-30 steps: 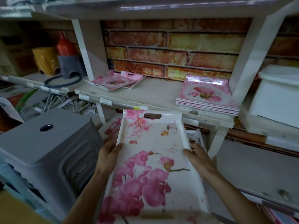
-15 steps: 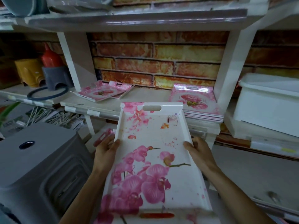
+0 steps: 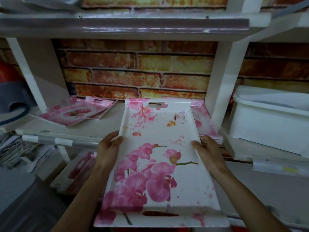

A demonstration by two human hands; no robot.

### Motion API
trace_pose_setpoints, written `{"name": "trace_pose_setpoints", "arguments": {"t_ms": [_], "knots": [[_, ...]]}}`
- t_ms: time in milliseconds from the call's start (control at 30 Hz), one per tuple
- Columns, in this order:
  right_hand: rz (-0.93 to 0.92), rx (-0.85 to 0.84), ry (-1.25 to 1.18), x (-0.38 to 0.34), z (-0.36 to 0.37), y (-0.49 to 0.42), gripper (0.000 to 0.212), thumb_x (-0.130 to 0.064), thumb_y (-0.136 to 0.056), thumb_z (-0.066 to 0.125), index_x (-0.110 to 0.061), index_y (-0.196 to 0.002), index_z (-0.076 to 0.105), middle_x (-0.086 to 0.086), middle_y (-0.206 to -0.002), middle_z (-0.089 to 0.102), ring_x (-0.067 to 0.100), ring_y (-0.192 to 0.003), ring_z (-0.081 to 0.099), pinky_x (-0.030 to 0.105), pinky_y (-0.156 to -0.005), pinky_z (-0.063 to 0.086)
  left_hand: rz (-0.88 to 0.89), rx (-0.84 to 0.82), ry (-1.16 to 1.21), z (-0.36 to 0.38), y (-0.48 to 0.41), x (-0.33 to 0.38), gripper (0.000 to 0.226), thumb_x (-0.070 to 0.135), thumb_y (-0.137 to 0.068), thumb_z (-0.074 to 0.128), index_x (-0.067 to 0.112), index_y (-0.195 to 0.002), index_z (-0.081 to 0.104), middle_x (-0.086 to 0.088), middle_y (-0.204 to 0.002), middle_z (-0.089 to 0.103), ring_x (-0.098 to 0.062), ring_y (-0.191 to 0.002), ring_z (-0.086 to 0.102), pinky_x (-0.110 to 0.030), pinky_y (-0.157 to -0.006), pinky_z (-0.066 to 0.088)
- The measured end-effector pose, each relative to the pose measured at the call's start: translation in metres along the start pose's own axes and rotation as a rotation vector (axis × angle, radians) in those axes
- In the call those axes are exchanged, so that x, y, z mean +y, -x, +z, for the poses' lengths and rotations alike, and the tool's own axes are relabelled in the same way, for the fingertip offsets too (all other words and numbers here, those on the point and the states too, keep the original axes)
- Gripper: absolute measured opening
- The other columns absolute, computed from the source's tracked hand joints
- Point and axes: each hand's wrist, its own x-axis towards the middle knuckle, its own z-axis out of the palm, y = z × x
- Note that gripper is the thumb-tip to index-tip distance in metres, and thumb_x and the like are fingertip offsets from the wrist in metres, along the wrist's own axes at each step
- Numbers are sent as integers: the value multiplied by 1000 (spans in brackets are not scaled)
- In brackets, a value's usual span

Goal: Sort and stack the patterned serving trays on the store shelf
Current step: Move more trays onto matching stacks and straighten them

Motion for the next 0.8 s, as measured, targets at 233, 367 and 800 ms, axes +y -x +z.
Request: {"name": "trace_pose_setpoints", "arguments": {"t_ms": [233, 367, 800], "knots": [[0, 70, 141, -13, -5, -40, 11, -26, -94, 55, -20, -96, 64, -1, -86, 68, 9, -74, 62, 13, -51, 40, -14, -83, 70, 37, -69, 1, 18, 9, -93, 57, 20, -102, 69, 5, -94, 69, -3, -80, 62, -13, -66, 43], [16, 140, 174, -10, -10, -60, 13, -27, -92, 55, -25, -100, 66, -2, -92, 68, 15, -85, 65, 29, -70, 51, -21, -143, 101, 58, -96, 3, 17, 8, -93, 57, 18, -101, 68, 10, -88, 65, 4, -78, 59, -12, -66, 42], [95, 165, 255, -2, -36, -124, 34, -20, -92, 59, -14, -125, 61, 9, -122, 63, 19, -99, 57, 28, -85, 40, -113, -258, 56, 116, -146, 13, 18, 9, -92, 57, 15, -85, 72, -1, -90, 67, -19, -89, 62, -26, -81, 43]]}}
